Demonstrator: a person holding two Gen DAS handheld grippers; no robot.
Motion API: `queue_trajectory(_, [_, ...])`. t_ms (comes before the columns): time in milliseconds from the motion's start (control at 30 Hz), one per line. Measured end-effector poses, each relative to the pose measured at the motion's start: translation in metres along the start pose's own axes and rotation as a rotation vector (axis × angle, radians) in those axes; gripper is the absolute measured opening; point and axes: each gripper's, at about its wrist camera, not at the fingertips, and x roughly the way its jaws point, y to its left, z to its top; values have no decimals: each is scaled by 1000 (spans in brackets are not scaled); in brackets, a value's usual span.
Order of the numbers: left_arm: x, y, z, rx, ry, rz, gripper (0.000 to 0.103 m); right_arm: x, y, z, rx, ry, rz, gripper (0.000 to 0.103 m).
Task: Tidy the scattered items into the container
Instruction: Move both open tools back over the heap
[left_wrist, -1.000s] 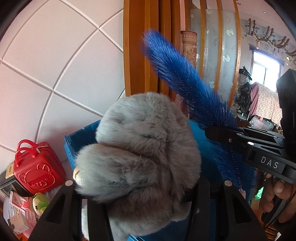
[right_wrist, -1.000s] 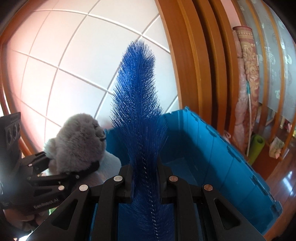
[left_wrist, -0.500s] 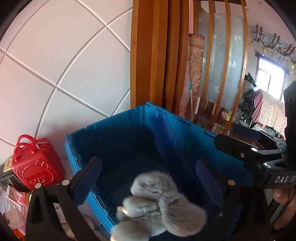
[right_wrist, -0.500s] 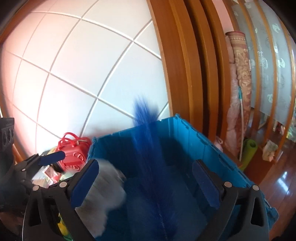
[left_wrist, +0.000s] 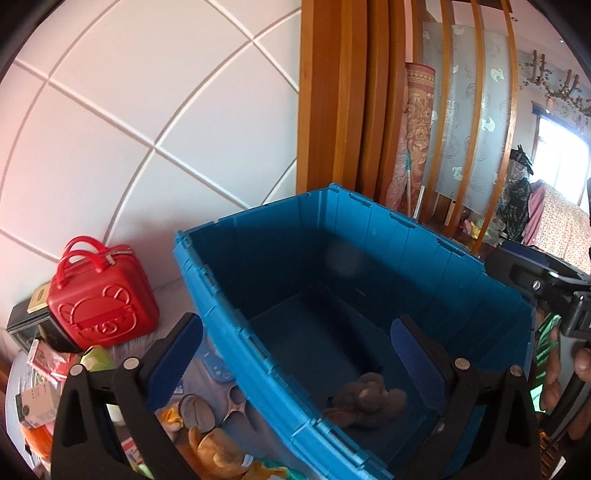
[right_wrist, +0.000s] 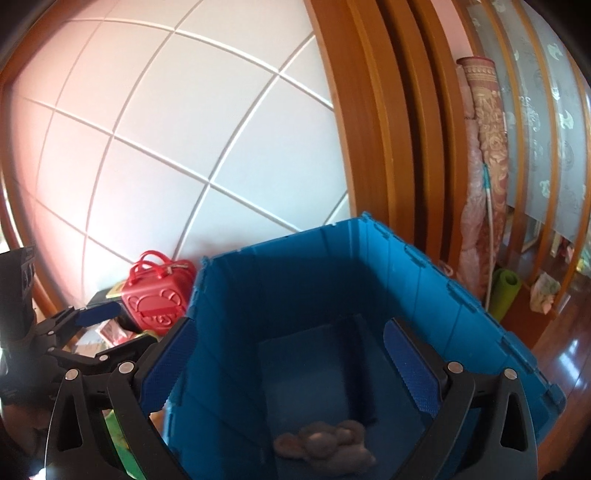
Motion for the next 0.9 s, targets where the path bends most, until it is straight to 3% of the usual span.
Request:
queue_trajectory(367, [-64, 63, -68, -80, 8, 112, 103, -9, 83, -20, -91, 6, 133, 102])
queue_trajectory(900, [-170, 232, -183, -240, 68, 312, 103, 6, 259, -79, -249, 112, 256, 103])
